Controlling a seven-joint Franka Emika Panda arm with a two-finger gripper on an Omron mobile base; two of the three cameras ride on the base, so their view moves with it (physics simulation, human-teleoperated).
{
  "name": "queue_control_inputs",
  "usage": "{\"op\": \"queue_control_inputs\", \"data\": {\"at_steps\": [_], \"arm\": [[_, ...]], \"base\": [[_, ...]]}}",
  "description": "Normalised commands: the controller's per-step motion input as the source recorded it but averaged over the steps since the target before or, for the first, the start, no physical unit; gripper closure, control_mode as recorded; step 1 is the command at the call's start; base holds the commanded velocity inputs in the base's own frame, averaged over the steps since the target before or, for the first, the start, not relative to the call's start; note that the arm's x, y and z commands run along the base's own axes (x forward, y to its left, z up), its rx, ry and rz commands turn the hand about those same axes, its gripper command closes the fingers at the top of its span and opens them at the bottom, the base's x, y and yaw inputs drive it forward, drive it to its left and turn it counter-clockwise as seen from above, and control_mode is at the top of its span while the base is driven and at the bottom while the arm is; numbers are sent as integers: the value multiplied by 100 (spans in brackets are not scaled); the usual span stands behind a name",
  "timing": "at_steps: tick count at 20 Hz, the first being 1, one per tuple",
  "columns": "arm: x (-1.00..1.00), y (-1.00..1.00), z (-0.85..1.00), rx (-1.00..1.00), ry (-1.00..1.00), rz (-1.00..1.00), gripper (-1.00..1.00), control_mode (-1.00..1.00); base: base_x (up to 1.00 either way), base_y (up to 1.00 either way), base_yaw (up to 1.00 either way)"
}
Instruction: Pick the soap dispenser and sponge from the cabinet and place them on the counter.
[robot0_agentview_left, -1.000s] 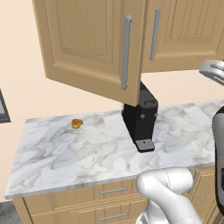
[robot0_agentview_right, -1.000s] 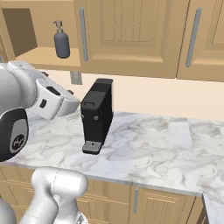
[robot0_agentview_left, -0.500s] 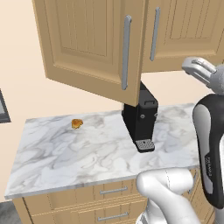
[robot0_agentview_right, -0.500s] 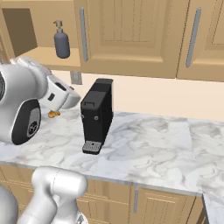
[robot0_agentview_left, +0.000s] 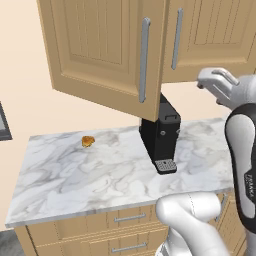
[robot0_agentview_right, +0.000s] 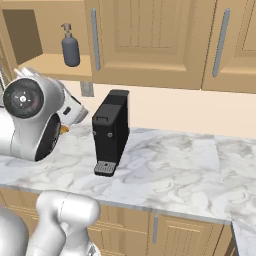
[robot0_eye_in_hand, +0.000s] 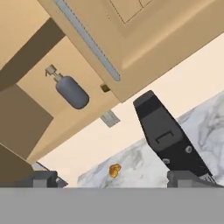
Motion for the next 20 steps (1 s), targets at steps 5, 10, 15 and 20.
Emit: {"op": "queue_control_inputs", "data": {"at_steps": [5,10,15,20], "arm": [[23,33,0,10,20,28,-100,-100],[18,35,-2,9,19,28,-100,-100],[33,38,-6,7,11,24,-100,-100],[46,36,-6,6,9,22,-100,-100]], "base": [[0,0,0],[0,0,0],[0,0,0],[0,0,0]]}}
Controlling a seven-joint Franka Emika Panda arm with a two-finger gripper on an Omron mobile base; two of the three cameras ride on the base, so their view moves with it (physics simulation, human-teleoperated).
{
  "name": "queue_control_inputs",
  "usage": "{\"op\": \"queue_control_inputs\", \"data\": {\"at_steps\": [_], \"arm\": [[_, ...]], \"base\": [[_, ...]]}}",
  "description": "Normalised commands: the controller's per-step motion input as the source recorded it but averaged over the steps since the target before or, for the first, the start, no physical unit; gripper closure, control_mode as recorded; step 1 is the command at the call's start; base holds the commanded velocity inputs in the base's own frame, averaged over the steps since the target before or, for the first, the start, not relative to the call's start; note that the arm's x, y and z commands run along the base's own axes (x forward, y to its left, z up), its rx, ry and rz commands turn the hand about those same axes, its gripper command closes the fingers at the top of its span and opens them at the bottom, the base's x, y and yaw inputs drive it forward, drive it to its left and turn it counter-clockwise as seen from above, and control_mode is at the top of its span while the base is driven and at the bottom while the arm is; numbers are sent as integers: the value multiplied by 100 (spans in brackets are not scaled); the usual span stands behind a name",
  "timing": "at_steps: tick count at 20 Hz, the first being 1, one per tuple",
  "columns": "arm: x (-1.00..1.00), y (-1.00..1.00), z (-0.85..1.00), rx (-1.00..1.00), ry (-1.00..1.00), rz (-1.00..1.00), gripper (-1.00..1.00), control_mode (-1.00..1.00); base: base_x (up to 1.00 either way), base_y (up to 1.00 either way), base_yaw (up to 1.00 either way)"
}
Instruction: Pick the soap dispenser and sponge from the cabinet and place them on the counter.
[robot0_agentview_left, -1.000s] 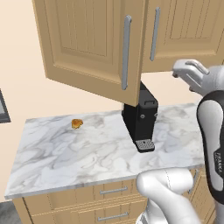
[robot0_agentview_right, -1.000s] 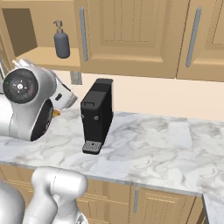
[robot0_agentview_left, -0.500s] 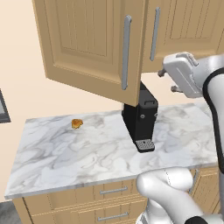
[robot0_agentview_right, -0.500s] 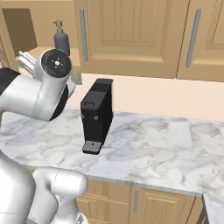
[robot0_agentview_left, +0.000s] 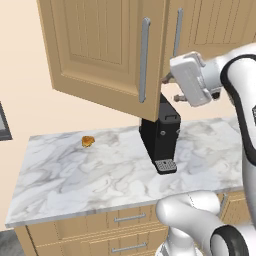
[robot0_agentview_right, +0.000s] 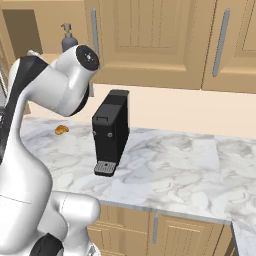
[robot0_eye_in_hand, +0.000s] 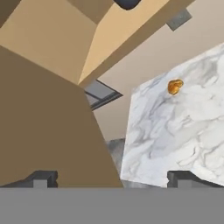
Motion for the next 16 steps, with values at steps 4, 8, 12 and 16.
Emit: {"op": "queue_control_inputs", "data": {"at_steps": [4,8,12,16], "arm": [[55,29,-11,3,6,18,-100,-100],[41,30,-15,4,11,20,-100,-100],[16,38,-21,5,15,24,-100,-100],[-5,58,-26,1,6,25,-100,-100]], "base": [[0,0,0],[0,0,0],[0,0,0],[0,0,0]]}}
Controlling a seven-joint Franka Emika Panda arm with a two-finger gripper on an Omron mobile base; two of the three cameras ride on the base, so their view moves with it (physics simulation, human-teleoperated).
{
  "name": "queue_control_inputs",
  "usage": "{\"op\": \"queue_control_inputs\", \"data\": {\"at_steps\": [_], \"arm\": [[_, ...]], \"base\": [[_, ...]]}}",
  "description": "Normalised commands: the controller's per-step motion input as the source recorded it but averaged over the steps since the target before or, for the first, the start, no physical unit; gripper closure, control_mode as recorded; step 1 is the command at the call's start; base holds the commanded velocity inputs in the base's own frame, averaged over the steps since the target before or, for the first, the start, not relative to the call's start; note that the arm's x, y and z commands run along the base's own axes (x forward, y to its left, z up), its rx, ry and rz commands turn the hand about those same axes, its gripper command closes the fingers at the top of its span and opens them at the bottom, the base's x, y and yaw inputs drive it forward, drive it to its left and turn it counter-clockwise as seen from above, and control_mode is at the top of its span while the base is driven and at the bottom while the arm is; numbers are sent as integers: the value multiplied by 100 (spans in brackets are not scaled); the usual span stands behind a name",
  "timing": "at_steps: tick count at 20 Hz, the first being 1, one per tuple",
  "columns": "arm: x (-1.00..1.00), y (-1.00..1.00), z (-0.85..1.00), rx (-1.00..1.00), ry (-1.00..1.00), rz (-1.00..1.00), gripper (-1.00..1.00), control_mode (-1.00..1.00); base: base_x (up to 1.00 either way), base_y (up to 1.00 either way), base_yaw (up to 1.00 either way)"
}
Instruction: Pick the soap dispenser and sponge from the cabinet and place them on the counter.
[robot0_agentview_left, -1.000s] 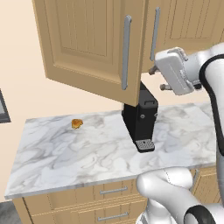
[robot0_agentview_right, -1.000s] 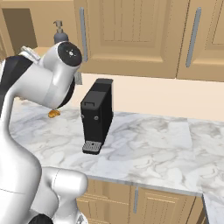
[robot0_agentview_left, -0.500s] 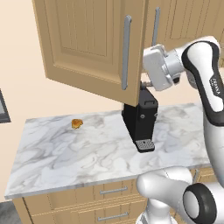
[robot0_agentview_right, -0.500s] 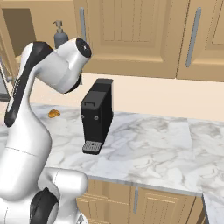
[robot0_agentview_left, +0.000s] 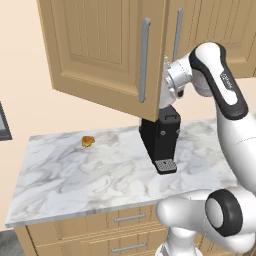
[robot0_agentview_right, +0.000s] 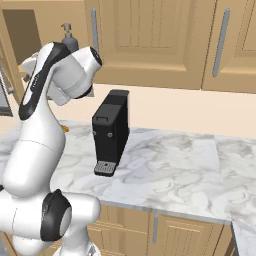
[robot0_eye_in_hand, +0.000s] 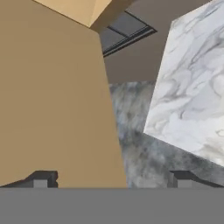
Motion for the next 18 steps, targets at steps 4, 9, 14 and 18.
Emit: {"op": "queue_control_inputs", "data": {"at_steps": [4,9,14,18], "arm": [[-24,70,-24,0,0,24,-100,-100],[-33,67,-27,3,-2,21,-100,-100],[-37,58,-21,4,-9,15,-100,-100],[-15,42,-6,1,-18,2,-100,-100]], "base": [[0,0,0],[0,0,0],[0,0,0],[0,0,0]]}}
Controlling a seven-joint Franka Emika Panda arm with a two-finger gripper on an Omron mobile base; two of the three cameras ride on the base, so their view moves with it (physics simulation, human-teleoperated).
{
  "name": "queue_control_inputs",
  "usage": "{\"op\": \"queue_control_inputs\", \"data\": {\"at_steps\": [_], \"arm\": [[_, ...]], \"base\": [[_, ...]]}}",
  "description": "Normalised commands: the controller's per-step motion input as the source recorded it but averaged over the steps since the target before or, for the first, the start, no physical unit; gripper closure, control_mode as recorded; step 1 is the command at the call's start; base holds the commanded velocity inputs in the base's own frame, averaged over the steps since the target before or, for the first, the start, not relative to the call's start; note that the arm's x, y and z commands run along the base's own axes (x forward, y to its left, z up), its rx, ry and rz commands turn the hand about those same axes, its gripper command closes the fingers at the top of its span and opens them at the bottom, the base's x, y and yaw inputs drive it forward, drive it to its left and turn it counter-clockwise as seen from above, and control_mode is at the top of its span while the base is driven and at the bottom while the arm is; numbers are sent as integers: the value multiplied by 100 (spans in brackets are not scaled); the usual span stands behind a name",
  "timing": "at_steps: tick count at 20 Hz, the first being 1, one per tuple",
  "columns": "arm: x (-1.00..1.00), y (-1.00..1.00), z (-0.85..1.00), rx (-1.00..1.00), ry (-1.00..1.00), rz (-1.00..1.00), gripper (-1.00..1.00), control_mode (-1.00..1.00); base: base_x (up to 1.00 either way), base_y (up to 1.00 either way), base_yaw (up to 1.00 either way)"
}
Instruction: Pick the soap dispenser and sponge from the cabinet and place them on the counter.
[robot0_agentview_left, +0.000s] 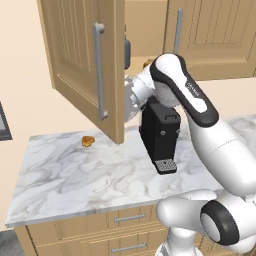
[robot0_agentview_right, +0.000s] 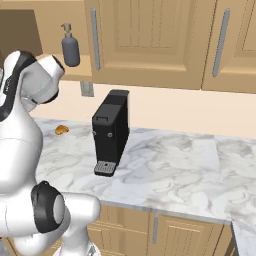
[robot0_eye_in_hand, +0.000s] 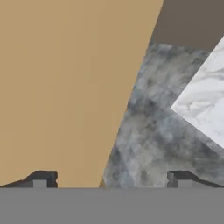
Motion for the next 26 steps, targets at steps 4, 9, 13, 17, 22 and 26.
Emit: {"op": "queue_control_inputs", "data": {"at_steps": [4,9,13,17,22,26], "arm": [[-7,43,0,0,-24,-1,-100,-100],[-6,52,0,0,-29,-7,-100,-100],[-10,50,-1,0,-29,-7,-100,-100],[-7,45,-11,1,-25,-7,-100,-100],[-1,36,-10,-1,-15,-6,-100,-100],[0,5,0,-2,1,0,-100,-100]], "base": [[0,0,0],[0,0,0],[0,0,0],[0,0,0],[0,0,0],[0,0,0]]}}
